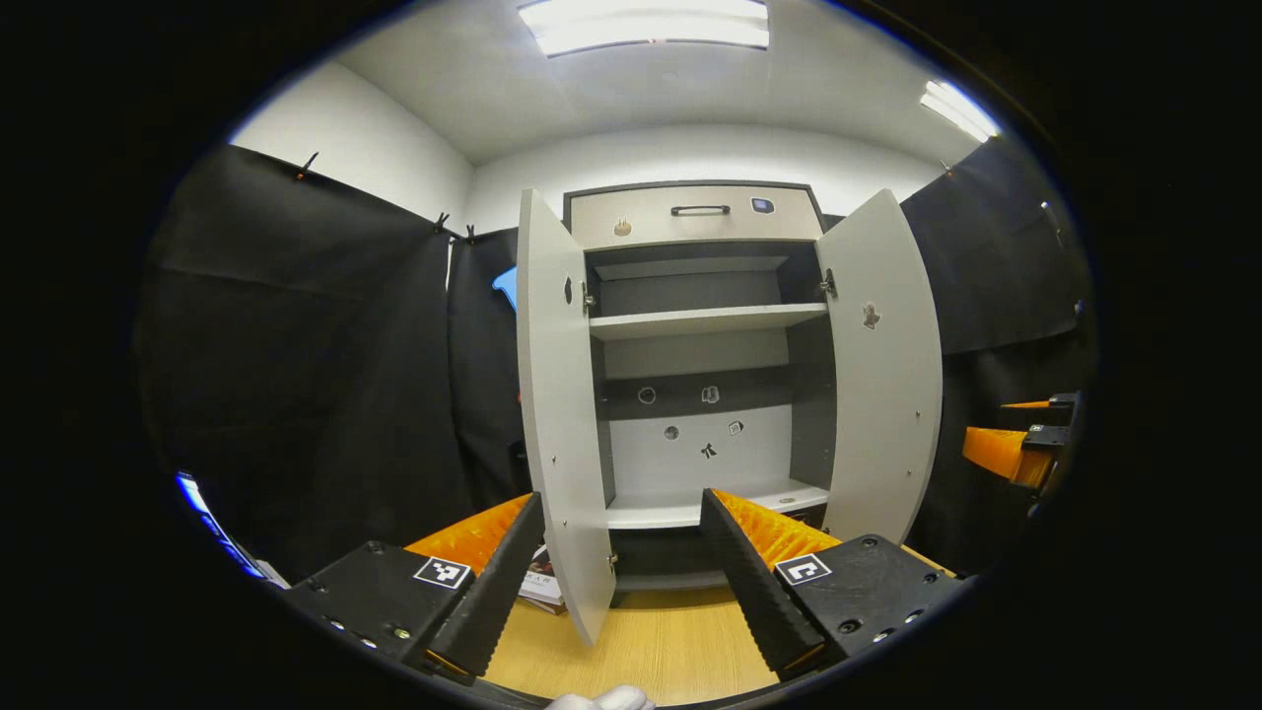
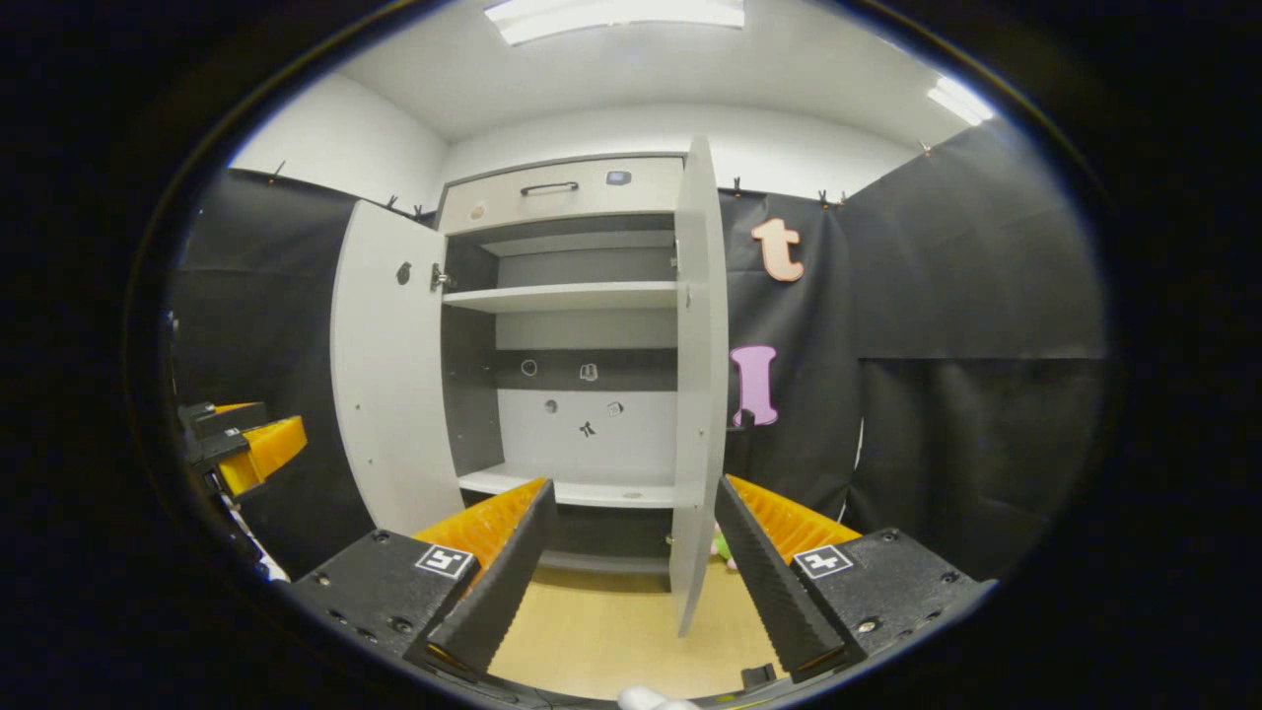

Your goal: Open the right door of the double-door shoe cabinet with the right hand, and open the left door with the left hand.

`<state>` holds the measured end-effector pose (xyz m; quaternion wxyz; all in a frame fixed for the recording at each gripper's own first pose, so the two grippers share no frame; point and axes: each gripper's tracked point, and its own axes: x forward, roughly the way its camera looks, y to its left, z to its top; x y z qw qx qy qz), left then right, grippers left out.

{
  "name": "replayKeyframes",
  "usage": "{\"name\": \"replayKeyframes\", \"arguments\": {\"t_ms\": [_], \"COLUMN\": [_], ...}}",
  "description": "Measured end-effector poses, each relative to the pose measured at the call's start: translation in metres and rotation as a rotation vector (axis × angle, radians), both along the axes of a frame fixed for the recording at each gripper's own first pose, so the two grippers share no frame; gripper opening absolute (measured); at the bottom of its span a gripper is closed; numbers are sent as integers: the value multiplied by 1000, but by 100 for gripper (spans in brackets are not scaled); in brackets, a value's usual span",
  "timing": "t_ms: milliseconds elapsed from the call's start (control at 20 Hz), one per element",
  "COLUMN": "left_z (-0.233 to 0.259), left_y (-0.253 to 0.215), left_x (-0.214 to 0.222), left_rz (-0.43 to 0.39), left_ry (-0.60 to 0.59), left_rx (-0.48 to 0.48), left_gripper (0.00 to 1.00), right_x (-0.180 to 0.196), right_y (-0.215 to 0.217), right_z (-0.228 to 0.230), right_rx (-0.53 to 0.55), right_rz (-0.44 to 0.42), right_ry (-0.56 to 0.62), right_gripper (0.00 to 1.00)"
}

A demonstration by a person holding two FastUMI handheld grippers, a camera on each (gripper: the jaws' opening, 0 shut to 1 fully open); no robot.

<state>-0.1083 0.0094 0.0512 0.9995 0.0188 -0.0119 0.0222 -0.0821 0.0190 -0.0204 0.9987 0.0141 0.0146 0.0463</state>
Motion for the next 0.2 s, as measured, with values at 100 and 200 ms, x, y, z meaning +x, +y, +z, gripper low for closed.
{"name": "replayKeyframes", "arguments": {"t_ms": [100,200], "left_z": [1,0], "left_y": [0,-1], "left_x": [1,1], "left_rz": [-2,-8], "left_ry": [-5,-2], "left_rx": [3,3], "left_gripper": [96,96], "right_x": [2,3], "right_y": [-1,-2], "right_z": [-1,0], "right_rx": [3,3], "right_rz": [-4,-10], "right_ry": [1,-2], "right_gripper": [100,100]}}
